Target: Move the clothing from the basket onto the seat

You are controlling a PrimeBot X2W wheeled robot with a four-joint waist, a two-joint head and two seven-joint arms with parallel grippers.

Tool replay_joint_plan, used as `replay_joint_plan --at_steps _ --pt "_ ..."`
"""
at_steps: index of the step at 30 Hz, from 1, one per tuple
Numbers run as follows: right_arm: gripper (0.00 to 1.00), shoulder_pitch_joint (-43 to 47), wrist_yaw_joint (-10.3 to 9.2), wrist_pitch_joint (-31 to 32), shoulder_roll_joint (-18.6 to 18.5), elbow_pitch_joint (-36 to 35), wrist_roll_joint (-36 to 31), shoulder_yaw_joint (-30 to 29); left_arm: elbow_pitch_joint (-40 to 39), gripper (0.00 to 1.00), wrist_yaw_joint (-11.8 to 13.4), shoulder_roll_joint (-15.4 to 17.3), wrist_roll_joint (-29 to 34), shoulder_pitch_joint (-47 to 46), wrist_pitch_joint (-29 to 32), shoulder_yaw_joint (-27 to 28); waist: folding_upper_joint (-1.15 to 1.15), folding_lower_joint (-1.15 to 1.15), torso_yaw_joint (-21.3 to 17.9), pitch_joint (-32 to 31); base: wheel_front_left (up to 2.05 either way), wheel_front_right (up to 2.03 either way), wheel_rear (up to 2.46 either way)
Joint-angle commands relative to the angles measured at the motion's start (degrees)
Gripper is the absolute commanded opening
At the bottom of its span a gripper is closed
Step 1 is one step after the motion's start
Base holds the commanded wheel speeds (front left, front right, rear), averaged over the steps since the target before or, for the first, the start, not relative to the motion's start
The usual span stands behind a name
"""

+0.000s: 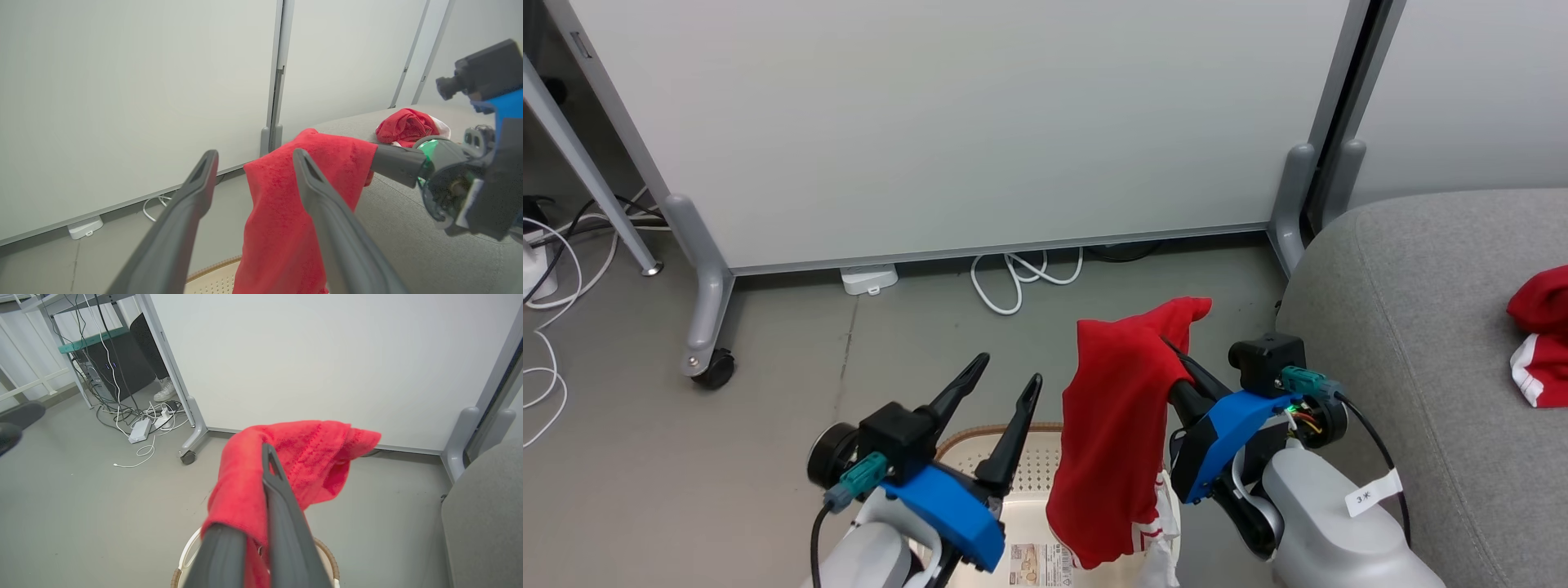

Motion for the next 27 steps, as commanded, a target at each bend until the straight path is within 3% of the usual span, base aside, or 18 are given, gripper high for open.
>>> replay_joint_plan --at_steps 1,13,27 --pt "0.0 -0.1 0.01 -0.35 -0.04 -0.24 0.09 -0.06 -0.28 1.0 0.24 0.32 0.42 1.06 -0.26 0.61 0.0 0.0 -0.04 0.0 0.0 0.0 0.0" --pt "0.0 1.03 0.01 -0.35 -0.04 -0.85 0.23 -0.57 -4.96 1.0 -0.33 -0.08 6.5 11.89 -0.27 11.78 0.0 0.0 0.12 -0.18 0.0 0.0 0.0" --pt "0.0 0.95 0.01 -0.36 -0.04 -1.42 0.2 -0.96 -5.63 1.0 -0.59 -1.0 8.39 12.71 -0.26 12.71 0.0 0.0 -1.71 0.24 0.0 0.0 0.0"
